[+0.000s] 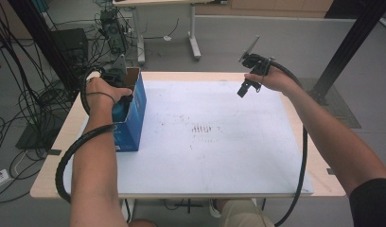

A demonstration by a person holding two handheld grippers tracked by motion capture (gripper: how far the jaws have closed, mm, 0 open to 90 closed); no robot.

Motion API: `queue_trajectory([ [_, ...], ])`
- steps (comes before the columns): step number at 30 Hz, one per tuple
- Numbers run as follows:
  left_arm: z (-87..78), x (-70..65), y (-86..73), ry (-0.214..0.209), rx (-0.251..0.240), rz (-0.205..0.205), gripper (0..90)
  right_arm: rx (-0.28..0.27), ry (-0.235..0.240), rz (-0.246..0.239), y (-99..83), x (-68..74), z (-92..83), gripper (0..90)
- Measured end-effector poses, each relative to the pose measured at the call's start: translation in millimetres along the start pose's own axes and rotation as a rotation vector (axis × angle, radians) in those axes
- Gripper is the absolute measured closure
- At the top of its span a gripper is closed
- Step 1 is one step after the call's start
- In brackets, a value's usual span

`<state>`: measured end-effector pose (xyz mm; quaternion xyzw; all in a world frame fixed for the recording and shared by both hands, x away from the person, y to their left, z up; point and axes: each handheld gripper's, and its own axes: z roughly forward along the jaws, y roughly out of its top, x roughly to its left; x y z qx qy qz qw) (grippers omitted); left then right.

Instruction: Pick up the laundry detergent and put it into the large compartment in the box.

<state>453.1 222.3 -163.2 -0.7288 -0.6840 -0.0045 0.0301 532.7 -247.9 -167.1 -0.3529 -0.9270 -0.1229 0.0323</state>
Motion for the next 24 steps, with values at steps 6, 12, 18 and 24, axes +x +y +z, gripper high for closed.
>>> queue_trajectory([
  [6,0.3,1.9,-1.8,-0.005,-0.005,-0.005,37.0,0.004,0.001,-0.003,1.1,1.1,1.6,8.7],
  [12,0.5,2.9,-2.3,-0.008,-0.006,-0.005,37.0,0.002,0.0,-0.002,0.9,1.6,1.4,8.7],
  [18,0.6,2.7,-2.8,-0.008,-0.007,-0.004,36.9,0.003,0.0,-0.002,1.1,1.3,1.4,8.7],
  [24,0.6,2.6,-3.7,-0.007,-0.008,-0.003,36.9,0.0,0.0,-0.002,1.0,2.2,1.2,8.7],
])
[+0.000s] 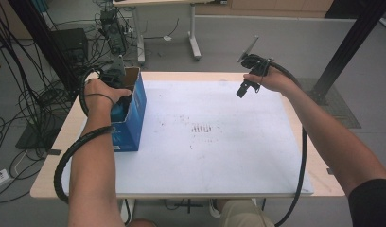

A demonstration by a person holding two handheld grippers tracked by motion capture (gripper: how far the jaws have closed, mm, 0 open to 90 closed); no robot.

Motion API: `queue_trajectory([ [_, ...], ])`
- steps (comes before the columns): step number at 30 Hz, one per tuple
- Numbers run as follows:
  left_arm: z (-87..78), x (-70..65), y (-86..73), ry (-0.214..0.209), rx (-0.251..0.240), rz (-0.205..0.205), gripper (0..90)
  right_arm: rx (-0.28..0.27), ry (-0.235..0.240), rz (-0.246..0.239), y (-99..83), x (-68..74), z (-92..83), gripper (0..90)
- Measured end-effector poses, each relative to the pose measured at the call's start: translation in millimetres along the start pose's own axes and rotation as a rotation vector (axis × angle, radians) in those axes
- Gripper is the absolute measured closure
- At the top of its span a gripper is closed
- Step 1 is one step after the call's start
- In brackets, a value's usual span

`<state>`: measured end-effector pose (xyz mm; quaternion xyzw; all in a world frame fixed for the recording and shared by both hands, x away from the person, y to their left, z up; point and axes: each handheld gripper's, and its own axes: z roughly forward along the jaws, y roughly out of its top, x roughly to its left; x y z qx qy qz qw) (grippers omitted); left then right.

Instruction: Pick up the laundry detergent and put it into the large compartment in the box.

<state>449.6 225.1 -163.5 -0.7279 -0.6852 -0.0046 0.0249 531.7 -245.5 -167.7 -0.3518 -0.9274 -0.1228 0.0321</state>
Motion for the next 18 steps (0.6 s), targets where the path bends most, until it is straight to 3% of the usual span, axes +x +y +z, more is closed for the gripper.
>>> queue_trajectory([
  [18,0.0,-1.5,0.3,0.003,0.001,0.001,36.8,-0.004,0.0,0.0,-2.8,-0.9,-2.3,8.7],
])
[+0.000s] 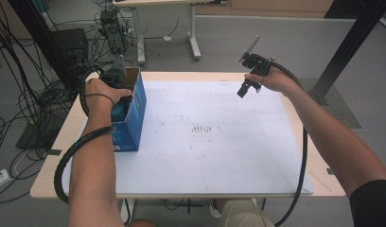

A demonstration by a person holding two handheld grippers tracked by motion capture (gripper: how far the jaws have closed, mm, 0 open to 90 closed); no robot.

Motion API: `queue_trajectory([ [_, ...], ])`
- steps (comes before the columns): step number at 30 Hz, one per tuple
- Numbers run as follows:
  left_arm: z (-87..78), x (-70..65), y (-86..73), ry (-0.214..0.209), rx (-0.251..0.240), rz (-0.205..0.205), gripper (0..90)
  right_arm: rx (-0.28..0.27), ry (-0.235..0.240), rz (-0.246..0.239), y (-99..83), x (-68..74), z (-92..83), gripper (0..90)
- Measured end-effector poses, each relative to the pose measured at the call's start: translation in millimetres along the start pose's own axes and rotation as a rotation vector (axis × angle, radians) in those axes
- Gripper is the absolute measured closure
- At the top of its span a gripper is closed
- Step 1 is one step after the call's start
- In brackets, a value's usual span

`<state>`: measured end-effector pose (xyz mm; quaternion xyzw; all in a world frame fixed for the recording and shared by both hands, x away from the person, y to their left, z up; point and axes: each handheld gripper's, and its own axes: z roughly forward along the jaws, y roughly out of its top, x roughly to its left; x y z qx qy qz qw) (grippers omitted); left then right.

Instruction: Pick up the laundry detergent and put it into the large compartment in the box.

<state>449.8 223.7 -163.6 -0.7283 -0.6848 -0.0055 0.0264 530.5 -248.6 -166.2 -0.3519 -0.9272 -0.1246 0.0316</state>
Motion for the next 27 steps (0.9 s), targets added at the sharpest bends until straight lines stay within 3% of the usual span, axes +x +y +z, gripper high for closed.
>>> queue_trajectory([
  [27,0.1,0.7,-0.7,-0.003,-0.003,-0.002,36.8,0.001,0.003,-0.007,3.4,3.6,1.5,8.7],
])
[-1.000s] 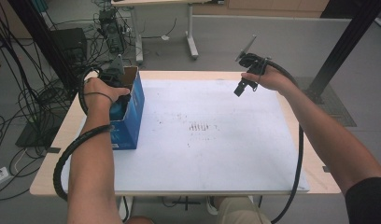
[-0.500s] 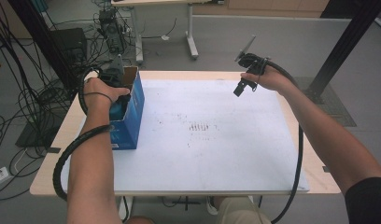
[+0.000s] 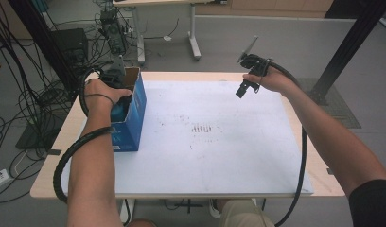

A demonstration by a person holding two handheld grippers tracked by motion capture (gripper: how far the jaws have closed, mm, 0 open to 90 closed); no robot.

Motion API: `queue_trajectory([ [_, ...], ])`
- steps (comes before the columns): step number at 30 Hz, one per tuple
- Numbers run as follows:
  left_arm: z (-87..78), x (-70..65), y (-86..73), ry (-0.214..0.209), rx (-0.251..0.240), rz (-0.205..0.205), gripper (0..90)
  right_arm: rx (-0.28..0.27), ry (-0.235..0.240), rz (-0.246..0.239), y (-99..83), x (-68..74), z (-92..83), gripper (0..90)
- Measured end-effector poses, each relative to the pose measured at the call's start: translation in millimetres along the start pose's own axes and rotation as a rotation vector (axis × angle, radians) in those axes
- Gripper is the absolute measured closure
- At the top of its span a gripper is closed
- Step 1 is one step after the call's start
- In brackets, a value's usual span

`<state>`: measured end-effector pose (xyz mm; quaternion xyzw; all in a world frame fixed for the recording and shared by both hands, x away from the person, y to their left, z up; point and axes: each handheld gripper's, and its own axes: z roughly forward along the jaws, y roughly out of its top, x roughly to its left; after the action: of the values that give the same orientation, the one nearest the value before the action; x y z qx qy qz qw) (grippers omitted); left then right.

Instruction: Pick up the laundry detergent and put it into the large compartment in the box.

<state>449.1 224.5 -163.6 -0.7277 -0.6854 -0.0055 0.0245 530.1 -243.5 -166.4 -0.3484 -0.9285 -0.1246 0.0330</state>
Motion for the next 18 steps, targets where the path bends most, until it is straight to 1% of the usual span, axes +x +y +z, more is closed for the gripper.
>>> queue_trajectory([
  [18,0.1,-1.2,0.4,0.002,0.002,-0.003,36.7,-0.004,-0.001,0.005,-2.5,-1.0,-2.4,8.7],
])
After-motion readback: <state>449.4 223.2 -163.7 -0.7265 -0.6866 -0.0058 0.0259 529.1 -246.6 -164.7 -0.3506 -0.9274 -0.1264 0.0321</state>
